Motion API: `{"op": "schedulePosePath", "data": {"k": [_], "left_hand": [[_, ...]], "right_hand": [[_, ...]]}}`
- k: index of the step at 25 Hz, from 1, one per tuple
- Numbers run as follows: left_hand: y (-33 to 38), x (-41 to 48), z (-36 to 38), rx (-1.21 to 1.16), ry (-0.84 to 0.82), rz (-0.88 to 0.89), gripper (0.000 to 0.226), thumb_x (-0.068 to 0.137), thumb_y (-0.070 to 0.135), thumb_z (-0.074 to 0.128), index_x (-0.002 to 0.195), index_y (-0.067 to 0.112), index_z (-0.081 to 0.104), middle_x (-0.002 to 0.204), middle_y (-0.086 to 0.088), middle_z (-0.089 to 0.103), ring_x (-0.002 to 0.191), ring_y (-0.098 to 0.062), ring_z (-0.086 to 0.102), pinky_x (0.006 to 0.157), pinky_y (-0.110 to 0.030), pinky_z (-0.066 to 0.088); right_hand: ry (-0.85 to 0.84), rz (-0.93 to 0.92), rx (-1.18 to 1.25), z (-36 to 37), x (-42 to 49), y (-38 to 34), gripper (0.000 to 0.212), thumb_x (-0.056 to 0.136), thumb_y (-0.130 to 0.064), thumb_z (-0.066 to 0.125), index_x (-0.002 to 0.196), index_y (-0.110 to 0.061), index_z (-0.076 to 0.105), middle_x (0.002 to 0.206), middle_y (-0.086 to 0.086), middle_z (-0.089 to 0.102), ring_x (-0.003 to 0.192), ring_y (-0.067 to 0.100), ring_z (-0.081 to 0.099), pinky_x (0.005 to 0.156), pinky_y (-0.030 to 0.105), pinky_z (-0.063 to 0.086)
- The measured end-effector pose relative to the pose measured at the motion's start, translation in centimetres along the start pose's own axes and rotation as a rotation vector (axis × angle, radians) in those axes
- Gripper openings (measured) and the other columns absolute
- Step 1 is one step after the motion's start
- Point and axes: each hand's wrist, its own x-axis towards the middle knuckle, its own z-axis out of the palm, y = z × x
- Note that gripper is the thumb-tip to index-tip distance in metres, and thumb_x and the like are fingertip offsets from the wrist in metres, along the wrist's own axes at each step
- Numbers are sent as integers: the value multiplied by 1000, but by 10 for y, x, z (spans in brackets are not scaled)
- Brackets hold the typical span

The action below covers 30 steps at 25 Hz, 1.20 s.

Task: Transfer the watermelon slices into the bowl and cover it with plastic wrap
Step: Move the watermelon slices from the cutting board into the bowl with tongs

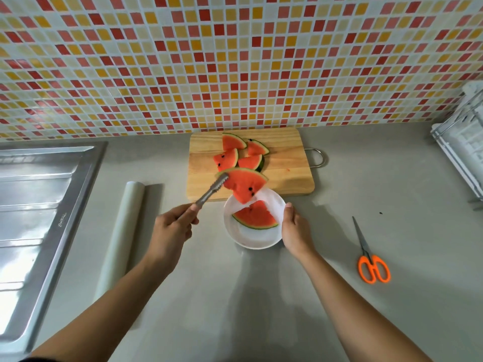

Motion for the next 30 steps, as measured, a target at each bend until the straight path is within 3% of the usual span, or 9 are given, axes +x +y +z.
{"op": "schedulePosePath", "data": {"k": [2, 5, 8, 12, 16, 19, 22, 27, 30], "left_hand": [[-10, -13, -2, 84, -19, -38, 15, 89, 21, 62, 92, 10, 72, 56, 8, 52, 46, -7, 33, 43, -18, 30], [-17, -19, 7, 217, 14, -81, 14, 87, 26, 64, 87, 16, 73, 59, 5, 55, 53, -13, 35, 48, -25, 31], [-12, -15, 21, 309, 25, -98, 14, 87, 29, 63, 79, 22, 72, 63, 3, 58, 55, -15, 40, 51, -27, 34], [-5, -11, 30, 283, -11, -133, 16, 88, 28, 63, 80, 18, 73, 64, 0, 55, 56, -16, 38, 51, -27, 32], [1, -13, 23, 346, 29, -61, 14, 87, 31, 63, 79, 24, 72, 63, 4, 58, 55, -13, 42, 53, -26, 35], [7, -8, 14, 337, 15, -30, 14, 86, 31, 64, 77, 25, 72, 61, 5, 56, 52, -13, 39, 51, -25, 34], [7, -4, 17, 320, -18, -104, 17, 86, 27, 65, 73, 18, 73, 60, 2, 54, 52, -16, 35, 49, -26, 31], [7, -5, 33, 422, -42, -158, 19, 88, 28, 62, 79, 15, 73, 66, 0, 58, 54, -15, 41, 50, -24, 35], [16, -4, 36, 695, -78, -58, 35, 90, 36, 56, 78, 6, 69, 65, -3, 57, 58, -17, 44, 49, -23, 37]], "right_hand": [[9, -7, -1, 0, 0, 0, 42, 98, -36, 23, 72, -17, 50, 65, -9, 51, 63, 8, 48, 61, 29, 34], [12, -17, 6, -1, -1, -1, 43, 99, -35, 23, 64, -27, 49, 62, -18, 50, 61, -3, 48, 53, 14, 32], [11, -16, 21, -1, -1, -1, 46, 99, -34, 23, 61, -29, 48, 63, -17, 51, 62, -3, 48, 59, 25, 33], [-31, -16, 23, 0, 1, 2, 44, 98, -37, 22, 74, -23, 56, 77, -10, 59, 75, 11, 54, 71, 25, 36], [-12, -49, 1, -2, 0, 0, 45, 98, -35, 22, 62, -29, 49, 64, -19, 53, 64, 2, 50, 57, 22, 35], [-5, -57, -19, -1, 2, 0, 45, 98, -36, 21, 66, -24, 50, 68, -11, 56, 68, 15, 53, 58, 27, 34], [-15, -60, -10, -1, 3, 0, 44, 98, -35, 21, 66, -25, 49, 68, -13, 56, 70, 14, 52, 68, 26, 34], [-2, -57, -19, -1, 3, 1, 45, 99, -36, 21, 63, -20, 43, 65, 2, 54, 71, 27, 54, 65, 30, 35], [3, -64, -22, 0, 3, 2, 48, 99, -35, 20, 73, -11, 52, 76, 10, 61, 77, 30, 57, 67, 31, 37]]}}
